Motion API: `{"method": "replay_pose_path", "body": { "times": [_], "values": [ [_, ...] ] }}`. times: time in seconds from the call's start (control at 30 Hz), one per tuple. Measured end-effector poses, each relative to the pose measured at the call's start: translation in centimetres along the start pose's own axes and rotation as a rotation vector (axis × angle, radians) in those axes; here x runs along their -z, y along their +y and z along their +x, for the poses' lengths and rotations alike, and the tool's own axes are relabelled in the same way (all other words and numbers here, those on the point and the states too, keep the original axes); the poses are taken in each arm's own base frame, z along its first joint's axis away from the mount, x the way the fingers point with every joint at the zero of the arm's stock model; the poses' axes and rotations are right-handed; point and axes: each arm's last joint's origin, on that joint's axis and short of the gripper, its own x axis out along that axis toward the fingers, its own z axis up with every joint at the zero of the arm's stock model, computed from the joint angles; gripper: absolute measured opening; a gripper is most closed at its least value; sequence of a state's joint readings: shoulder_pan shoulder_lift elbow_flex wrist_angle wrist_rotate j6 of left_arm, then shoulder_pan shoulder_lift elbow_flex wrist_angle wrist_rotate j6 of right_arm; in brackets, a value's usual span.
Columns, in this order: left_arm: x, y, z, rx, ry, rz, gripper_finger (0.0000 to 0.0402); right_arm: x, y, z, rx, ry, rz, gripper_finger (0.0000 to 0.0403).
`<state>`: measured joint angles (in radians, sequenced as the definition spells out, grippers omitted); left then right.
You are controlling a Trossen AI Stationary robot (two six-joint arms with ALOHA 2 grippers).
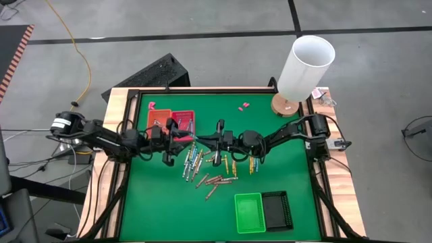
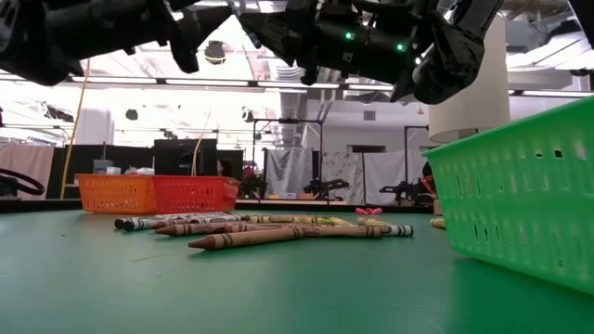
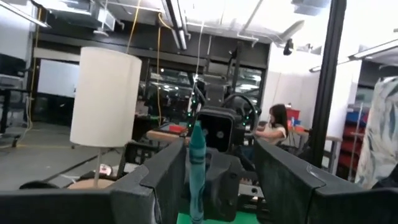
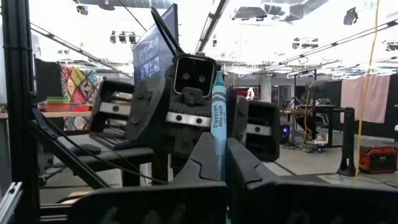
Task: Sort crayons
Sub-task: Put the blue crayon into the red bin
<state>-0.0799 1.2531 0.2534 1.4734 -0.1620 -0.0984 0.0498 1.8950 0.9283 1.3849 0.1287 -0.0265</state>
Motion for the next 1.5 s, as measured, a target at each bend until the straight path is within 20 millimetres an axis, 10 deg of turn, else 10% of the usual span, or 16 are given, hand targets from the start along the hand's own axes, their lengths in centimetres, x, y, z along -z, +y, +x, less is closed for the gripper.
{"method": "replay_pose_path", "body": {
  "times": [0.47,0.93,1.5],
  "values": [
    [1.4,-0.1,1.8,-0.012,0.04,0.026,0.0168,0.3,0.0,0.0,-0.007,0.028,-0.004,0.0004],
    [1.5,0.1,1.7,-0.076,0.052,0.038,0.0015,0.3,0.0,0.0,-0.007,0.03,-0.009,0.0008],
    [1.8,0.6,1.7,-0.212,0.072,0.068,0.001,2.5,-0.3,-0.3,0.028,0.261,-0.066,0.0129]
  ]
}}
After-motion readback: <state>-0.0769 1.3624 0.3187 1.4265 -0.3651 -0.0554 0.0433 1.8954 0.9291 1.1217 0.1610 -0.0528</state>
